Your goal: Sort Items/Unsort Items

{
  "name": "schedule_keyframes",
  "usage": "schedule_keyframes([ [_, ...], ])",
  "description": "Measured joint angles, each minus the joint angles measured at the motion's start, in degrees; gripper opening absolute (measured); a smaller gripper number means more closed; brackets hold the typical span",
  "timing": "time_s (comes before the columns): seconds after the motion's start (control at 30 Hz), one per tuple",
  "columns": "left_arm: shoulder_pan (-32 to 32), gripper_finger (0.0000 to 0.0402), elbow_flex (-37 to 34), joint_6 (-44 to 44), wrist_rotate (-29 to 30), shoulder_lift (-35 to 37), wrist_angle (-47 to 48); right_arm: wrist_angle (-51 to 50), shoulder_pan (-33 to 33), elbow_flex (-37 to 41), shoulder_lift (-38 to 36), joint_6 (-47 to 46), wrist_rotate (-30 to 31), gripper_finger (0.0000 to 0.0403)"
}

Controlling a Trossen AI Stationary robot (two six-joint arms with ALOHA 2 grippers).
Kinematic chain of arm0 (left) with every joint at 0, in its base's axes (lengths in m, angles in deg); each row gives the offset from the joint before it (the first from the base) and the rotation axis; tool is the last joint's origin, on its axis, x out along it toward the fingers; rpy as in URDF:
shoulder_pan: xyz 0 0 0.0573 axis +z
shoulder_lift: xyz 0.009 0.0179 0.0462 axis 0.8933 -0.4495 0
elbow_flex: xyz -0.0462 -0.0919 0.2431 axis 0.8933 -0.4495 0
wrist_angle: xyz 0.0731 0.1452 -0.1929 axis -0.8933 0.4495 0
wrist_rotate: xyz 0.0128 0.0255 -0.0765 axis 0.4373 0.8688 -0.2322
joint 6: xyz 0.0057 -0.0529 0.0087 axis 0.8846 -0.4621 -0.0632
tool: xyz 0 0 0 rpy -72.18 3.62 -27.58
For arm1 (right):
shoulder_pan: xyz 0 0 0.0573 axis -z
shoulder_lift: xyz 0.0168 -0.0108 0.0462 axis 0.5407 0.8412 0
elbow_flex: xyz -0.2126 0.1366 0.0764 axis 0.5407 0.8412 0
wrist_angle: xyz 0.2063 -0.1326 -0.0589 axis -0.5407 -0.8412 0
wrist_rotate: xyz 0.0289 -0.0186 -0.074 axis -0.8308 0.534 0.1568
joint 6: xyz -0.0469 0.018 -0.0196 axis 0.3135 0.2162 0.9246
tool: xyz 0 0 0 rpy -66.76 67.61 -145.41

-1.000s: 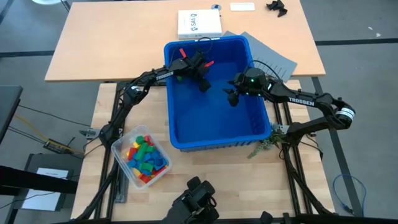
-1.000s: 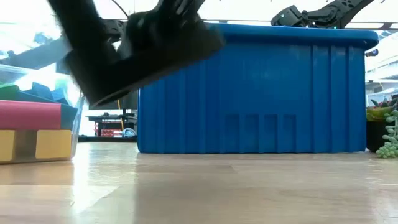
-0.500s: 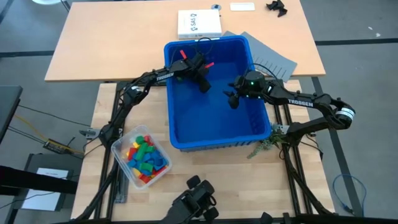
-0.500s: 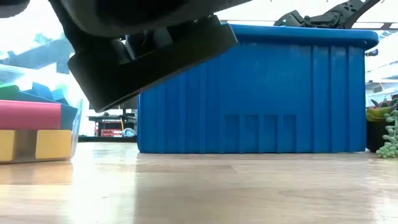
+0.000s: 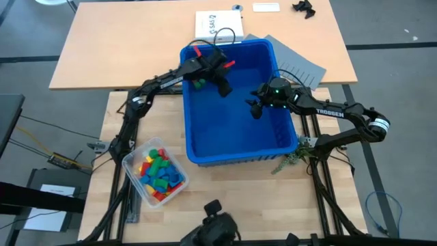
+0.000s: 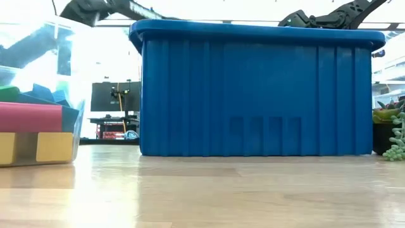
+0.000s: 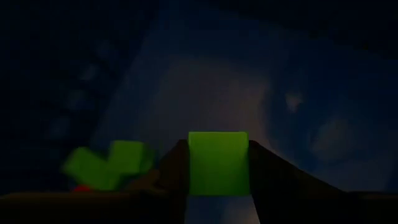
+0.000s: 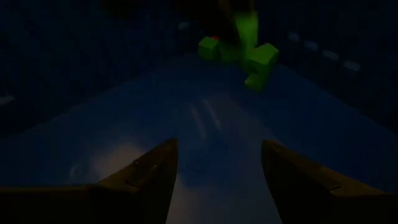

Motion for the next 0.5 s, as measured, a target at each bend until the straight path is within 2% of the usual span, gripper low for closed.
schedule_keyframes([
  [0.27, -5.0, 0.0139, 0.2, -0.5, 8.7, 16.3, 12.6, 0.0, -0.4, -0.1, 0.0, -0.4, -0.2, 0.0229],
  [0.5, -11.1, 0.0139, -0.8, -8.5, 10.9, 27.0, 26.7, -0.1, -1.5, -0.1, 0.0, -0.4, -0.3, 0.0229],
])
